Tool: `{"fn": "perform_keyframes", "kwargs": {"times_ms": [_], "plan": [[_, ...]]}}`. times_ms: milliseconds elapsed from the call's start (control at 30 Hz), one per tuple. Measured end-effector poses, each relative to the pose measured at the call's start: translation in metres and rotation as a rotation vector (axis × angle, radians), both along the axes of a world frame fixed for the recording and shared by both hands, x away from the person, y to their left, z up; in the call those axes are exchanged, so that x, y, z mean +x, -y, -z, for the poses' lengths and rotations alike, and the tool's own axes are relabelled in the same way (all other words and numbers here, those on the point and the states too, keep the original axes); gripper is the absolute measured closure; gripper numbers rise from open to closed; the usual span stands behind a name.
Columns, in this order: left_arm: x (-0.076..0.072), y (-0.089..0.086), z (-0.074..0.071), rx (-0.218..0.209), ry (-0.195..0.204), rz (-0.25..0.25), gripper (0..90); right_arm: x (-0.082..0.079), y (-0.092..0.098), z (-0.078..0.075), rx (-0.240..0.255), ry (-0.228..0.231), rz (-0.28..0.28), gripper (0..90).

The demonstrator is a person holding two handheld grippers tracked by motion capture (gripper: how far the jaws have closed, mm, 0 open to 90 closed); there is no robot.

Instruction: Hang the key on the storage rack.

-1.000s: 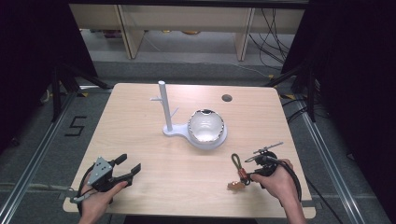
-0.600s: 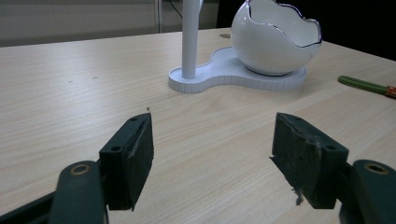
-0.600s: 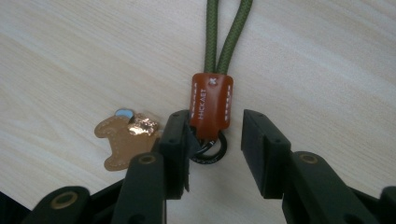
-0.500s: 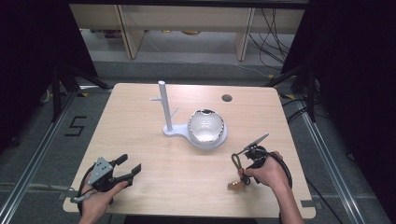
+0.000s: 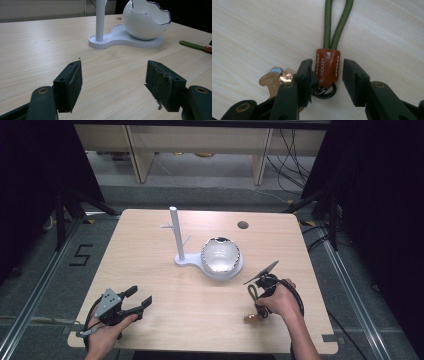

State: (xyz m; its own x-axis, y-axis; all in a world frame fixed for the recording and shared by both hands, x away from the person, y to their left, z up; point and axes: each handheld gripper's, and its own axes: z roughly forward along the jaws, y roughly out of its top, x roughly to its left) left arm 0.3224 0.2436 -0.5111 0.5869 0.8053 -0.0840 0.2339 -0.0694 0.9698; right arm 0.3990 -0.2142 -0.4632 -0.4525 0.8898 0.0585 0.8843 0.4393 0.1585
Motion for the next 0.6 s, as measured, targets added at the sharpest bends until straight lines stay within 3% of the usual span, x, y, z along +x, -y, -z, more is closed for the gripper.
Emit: {"fn": "perform_keyframes", "kwargs": {"times_ms": [33, 67, 100, 133, 300, 333, 400, 433, 600], "plan": [[-0.0003, 0.0, -0.0002, 0.003, 0.0, -0.002, 29.2, 0.0013, -0.0003, 0.0023, 0.001, 0.003, -0.005, 60.0], [-0.003, 0.0002, -0.0012, 0.009, -0.027, -0.018, 29.2, 0.0013, -0.003, 0.0016, -0.02, -0.028, 0.021, 60.0], [-0.003, 0.0002, -0.0012, 0.009, -0.027, -0.018, 29.2, 0.0013, -0.003, 0.0016, -0.02, -0.028, 0.021, 60.0], [-0.0004, -0.0001, -0.0007, 0.013, 0.001, 0.002, 29.2, 0.0007, -0.0046, 0.0027, -0.019, -0.025, 0.037, 60.1], [-0.003, 0.0006, -0.0006, 0.015, -0.029, -0.013, 29.2, 0.0018, -0.0077, 0.0053, -0.039, -0.042, 0.025, 62.6], [-0.0003, 0.0004, 0.0001, 0.008, -0.001, 0.006, 29.2, 0.0016, -0.0083, 0.0071, -0.037, -0.028, 0.026, 64.1], [-0.0018, 0.0, -0.0007, 0.006, -0.013, -0.008, 29.1, 0.0018, -0.0082, 0.0075, -0.03, -0.029, 0.016, 66.6], [-0.0035, 0.0002, -0.0013, 0.001, -0.031, -0.023, 28.7, 0.0009, -0.0091, 0.0065, -0.036, -0.041, 0.03, 66.9], [-0.0031, -0.0003, -0.0018, -0.001, -0.028, -0.025, 28.8, -0.0032, -0.0072, 0.0058, -0.019, -0.042, 0.059, 67.9]]}}
